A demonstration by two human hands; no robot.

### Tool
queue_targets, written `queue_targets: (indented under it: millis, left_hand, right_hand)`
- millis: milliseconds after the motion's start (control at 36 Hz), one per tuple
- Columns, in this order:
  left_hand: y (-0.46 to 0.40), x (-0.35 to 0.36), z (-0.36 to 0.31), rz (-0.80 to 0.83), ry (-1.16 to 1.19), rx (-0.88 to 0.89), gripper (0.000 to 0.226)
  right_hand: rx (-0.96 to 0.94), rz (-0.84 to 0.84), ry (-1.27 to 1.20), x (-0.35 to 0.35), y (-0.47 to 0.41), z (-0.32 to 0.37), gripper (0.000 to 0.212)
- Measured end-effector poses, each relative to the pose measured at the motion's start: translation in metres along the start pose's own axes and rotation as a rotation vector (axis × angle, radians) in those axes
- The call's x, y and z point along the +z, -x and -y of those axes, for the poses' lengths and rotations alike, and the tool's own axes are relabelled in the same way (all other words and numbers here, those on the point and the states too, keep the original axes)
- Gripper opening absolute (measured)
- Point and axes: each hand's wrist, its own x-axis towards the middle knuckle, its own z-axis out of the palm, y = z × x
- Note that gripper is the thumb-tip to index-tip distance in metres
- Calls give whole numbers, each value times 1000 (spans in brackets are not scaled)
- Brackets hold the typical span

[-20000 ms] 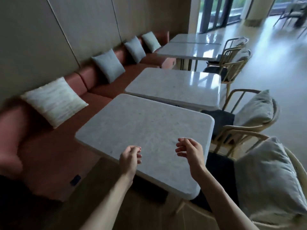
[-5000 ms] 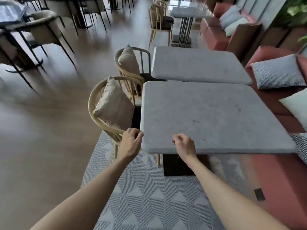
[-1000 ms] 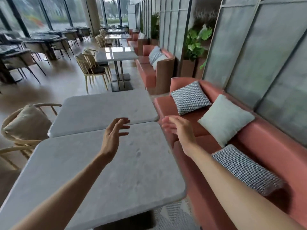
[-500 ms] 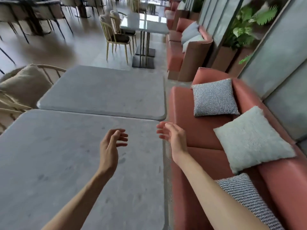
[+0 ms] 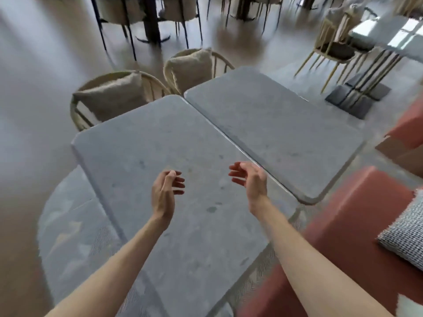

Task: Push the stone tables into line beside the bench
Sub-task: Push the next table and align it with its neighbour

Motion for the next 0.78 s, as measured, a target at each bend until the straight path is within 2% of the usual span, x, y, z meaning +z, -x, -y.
queue_targets:
  millis: [111, 250, 444, 528, 639, 778]
  left_hand:
    - [20, -26, 28, -115, -20, -70, 27]
    - [46, -45, 81, -194, -19, -196, 18]
    - [118, -39, 172, -258, 14, -554, 17]
    - [158, -28, 201, -313, 16, -646, 19]
    - [194, -5, 216, -530, -68, -614, 27]
    - [216, 26, 215, -811, 5, -628, 29]
  right_hand:
    - [68, 60, 69, 3, 9, -21, 21]
    - [180, 56, 156, -19, 23, -63, 20]
    - [482, -117, 288, -96, 44, -145, 20]
    - [572, -215, 321, -134, 47, -167, 20]
    - [663, -222, 367, -169, 35, -183, 22]
    - [777, -92, 134, -192, 7, -187, 38]
